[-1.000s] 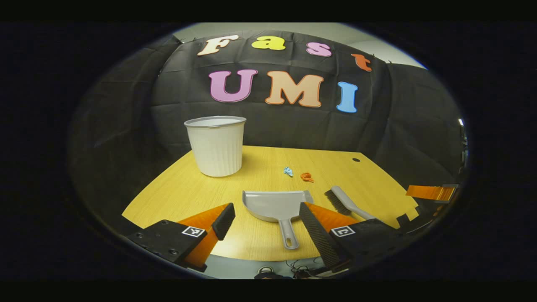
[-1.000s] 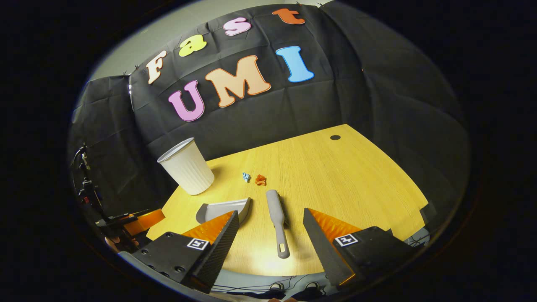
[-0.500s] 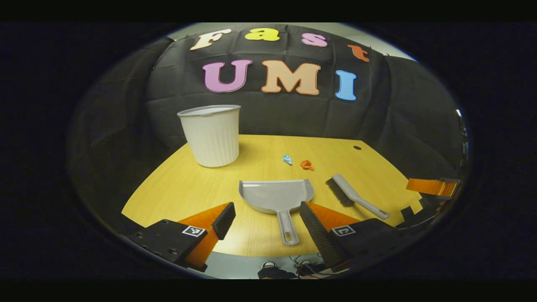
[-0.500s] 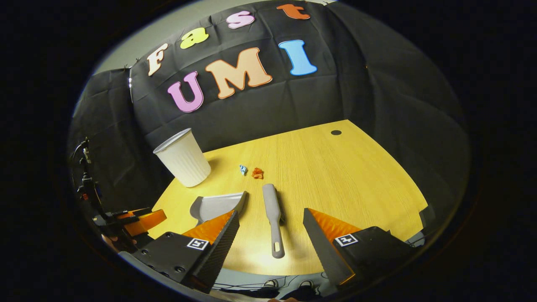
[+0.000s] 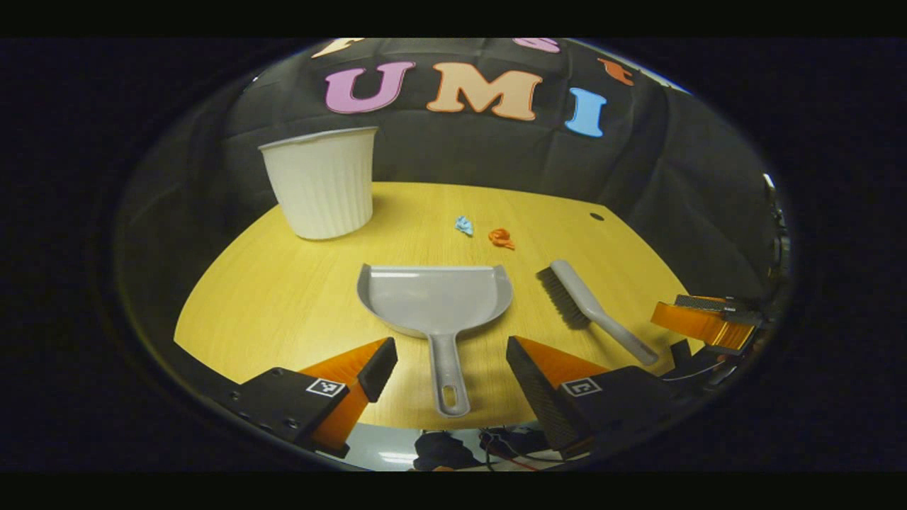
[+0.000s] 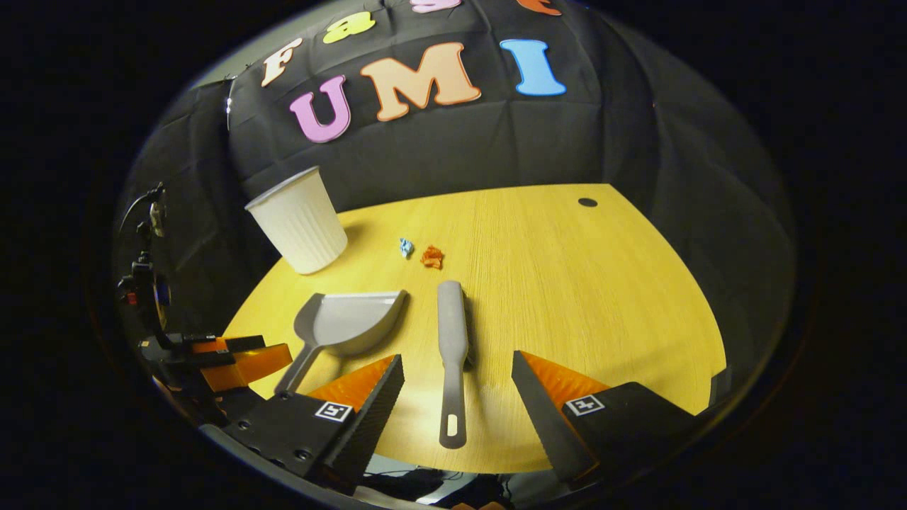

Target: Pick up the small broom and dustpan from the desktop, sweep the trash into the dustpan with the broom, and then empty the trash into the garbage bin.

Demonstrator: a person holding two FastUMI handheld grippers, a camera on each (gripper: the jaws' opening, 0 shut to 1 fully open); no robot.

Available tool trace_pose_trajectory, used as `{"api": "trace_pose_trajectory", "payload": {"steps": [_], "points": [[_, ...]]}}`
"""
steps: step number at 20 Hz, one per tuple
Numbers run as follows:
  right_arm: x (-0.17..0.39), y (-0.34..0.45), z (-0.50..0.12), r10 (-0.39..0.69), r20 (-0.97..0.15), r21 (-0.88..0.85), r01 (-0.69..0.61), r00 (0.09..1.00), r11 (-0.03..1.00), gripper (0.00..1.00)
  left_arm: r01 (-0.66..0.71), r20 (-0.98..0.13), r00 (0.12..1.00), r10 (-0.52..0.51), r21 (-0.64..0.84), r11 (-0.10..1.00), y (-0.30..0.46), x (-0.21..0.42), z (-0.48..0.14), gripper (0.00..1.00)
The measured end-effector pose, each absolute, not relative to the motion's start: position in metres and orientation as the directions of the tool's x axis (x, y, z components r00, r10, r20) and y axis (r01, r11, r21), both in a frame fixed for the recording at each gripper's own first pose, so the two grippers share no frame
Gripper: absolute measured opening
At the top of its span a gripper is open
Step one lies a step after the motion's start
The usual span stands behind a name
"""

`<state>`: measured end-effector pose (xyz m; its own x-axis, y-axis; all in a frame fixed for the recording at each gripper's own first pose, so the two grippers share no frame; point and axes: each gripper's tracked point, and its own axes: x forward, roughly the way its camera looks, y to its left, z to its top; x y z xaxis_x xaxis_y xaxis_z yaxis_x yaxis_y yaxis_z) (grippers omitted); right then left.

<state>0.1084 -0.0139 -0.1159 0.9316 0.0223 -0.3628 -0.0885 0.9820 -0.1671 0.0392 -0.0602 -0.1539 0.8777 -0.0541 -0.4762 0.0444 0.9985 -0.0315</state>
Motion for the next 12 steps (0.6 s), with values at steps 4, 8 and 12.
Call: {"api": "trace_pose_trajectory", "payload": {"steps": [4,8,12], "points": [[0.134,-0.023,-0.142,-0.005,-0.449,-0.193,-0.091,0.894,0.977,0.93,0.033,-0.550,0.834,-0.040,-0.024,0.999,-0.064,0.051,-0.176,0.95],[0.146,-0.028,-0.166,-0.024,-0.554,-0.214,-0.115,0.832,0.970,0.93,-0.008,-0.622,0.783,0.007,0.001,1.000,-0.059,0.060,-0.202,0.95],[0.159,-0.025,-0.191,-0.033,-0.631,-0.223,-0.140,0.775,0.965,0.93,-0.029,-0.685,0.728,0.033,0.018,0.999,-0.053,0.066,-0.226,0.95]]}}
